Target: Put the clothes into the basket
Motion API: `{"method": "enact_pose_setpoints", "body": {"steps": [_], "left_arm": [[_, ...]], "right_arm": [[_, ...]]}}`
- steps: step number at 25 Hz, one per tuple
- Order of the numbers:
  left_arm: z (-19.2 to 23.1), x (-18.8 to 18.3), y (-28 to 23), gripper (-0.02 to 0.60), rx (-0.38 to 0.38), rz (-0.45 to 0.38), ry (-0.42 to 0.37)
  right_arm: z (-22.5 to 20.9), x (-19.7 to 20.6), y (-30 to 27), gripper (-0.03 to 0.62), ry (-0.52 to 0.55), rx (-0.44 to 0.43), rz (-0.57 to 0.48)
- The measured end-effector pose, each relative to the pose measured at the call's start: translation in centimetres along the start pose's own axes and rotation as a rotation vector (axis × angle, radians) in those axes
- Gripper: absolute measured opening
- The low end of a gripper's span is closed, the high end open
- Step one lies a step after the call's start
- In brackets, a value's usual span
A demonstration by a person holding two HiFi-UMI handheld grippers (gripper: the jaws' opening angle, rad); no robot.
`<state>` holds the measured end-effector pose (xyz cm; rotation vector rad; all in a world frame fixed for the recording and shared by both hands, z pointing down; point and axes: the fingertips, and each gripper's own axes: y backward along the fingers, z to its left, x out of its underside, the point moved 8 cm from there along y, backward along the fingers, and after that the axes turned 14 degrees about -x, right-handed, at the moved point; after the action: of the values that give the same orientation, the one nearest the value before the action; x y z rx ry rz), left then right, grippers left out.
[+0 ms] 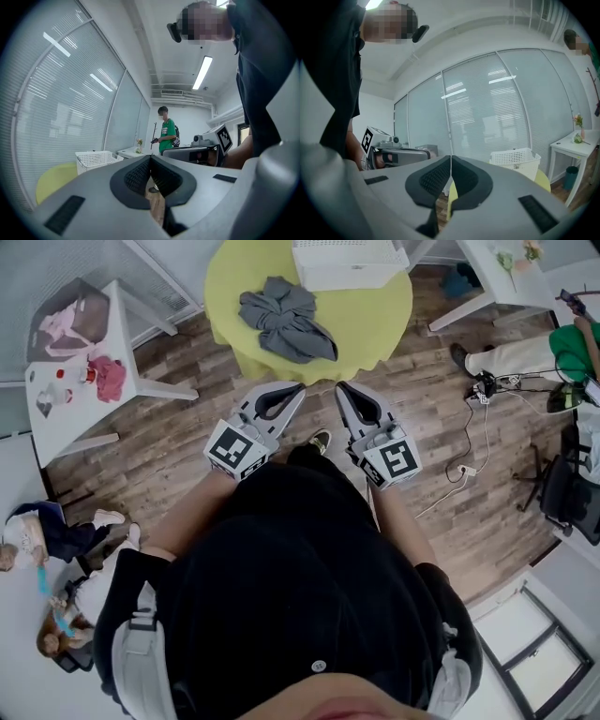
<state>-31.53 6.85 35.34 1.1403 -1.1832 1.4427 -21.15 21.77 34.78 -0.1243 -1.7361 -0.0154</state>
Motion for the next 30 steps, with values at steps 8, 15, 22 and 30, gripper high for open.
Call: {"method": "enact_pose_setpoints", "body": {"steps": [8, 15, 22, 30], "left_arm": [[-1.8, -0.7, -5.1, 0.008, -0.05, 0.009, -0.006], [-2.3, -0.4, -8.3, 0.008, -0.063, 0.016, 0.002], [-0.8, 0.2, -11.2, 0.008, -0.075, 0.024, 0.016], [3.2, 0.1, -14.7, 0.008, -0.078, 0.011, 0.037]], "right_arm": [[-5.0, -0.6, 2.8, 0.026, -0.007, -0.041, -0.019], [-8.2, -0.4, 3.6, 0.026, -0.002, -0.039, -0.003], [-11.0, -0.2, 2.3, 0.026, 0.013, -0.041, 0.013], [-15.1, -0.9, -1.1, 0.026, 0.038, -0.075, 0.062]]}}
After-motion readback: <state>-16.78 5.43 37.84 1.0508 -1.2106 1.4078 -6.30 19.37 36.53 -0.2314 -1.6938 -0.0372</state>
